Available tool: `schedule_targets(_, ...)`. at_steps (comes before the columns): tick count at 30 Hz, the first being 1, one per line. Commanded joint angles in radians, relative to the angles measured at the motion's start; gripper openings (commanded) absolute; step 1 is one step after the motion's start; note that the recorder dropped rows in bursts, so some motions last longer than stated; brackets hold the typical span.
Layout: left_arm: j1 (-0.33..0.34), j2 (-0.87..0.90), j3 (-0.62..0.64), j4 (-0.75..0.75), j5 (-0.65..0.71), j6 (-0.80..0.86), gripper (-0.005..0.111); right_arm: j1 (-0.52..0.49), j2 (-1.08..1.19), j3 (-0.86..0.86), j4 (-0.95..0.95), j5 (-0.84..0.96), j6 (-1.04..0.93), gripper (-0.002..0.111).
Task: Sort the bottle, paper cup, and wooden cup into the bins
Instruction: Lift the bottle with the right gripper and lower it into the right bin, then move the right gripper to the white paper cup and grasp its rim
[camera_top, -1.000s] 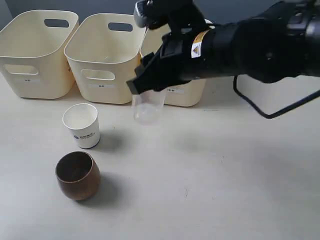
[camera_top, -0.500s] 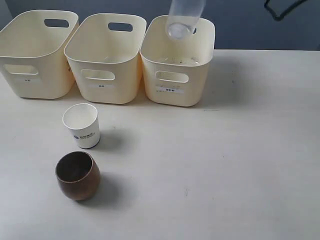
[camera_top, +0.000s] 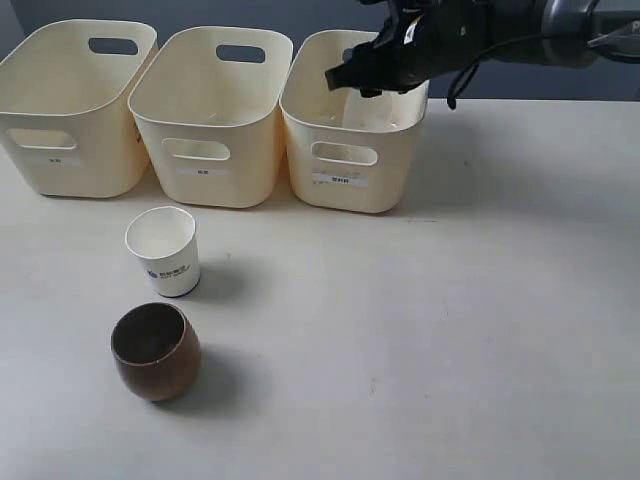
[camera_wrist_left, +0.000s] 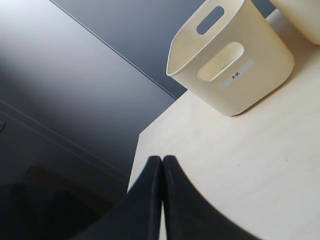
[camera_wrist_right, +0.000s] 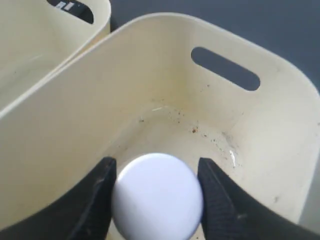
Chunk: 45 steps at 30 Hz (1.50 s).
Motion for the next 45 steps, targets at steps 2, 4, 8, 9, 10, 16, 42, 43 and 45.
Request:
schedule_targets(2,-0.001,0.003,-0.003,0.002,-0.013,-0.008,0.000,-0.004,0.024,-0.011,0.000,-0.010,-0.007,-0.001)
schedule_targets(4,-0.001,0.003,-0.003,0.002,-0.013,-0.008,0.000,-0.004,0.024,-0.011,0.000,-0.008,-0.007,0.001)
schedule_targets(8,-0.001,0.003,-0.003,0.002,-0.013,-0.008,0.000,-0.004,0.024,-0.011,0.000,0.015,-0.007,0.026)
schedule_targets(9,-0.001,0.003,-0.003,0.002,-0.013,-0.008,0.000,-0.004,0.024,-0.011,0.000,0.019,-0.005,0.037)
schedule_targets(10,-0.001,0.003,-0.003,0.002,-0.013,-0.008,0.000,-0.004,0.024,-0.011,0.000,0.030,-0.005,0.049)
schedule_targets(16,-0.001,0.003,-0.003,0.002,-0.013,-0.008,0.000,-0.004,0.022,-0.011,0.002,0.023,-0.005,0.072)
schedule_targets(42,-0.001,0.003,-0.003,0.002,-0.013,-0.008,0.000,0.255,-0.315,-0.011,0.046,0.299,-0.251,0.072)
schedule_targets(43,-0.001,0.003,-0.003,0.002,-0.013,-0.008,0.000,0.282,-0.310,-0.011,0.067,0.299,-0.281,0.072)
schedule_targets(45,-0.001,0.003,-0.003,0.002,-0.013,-0.008,0.000,0.328,-0.303,-0.011,0.117,0.296,-0.339,0.072)
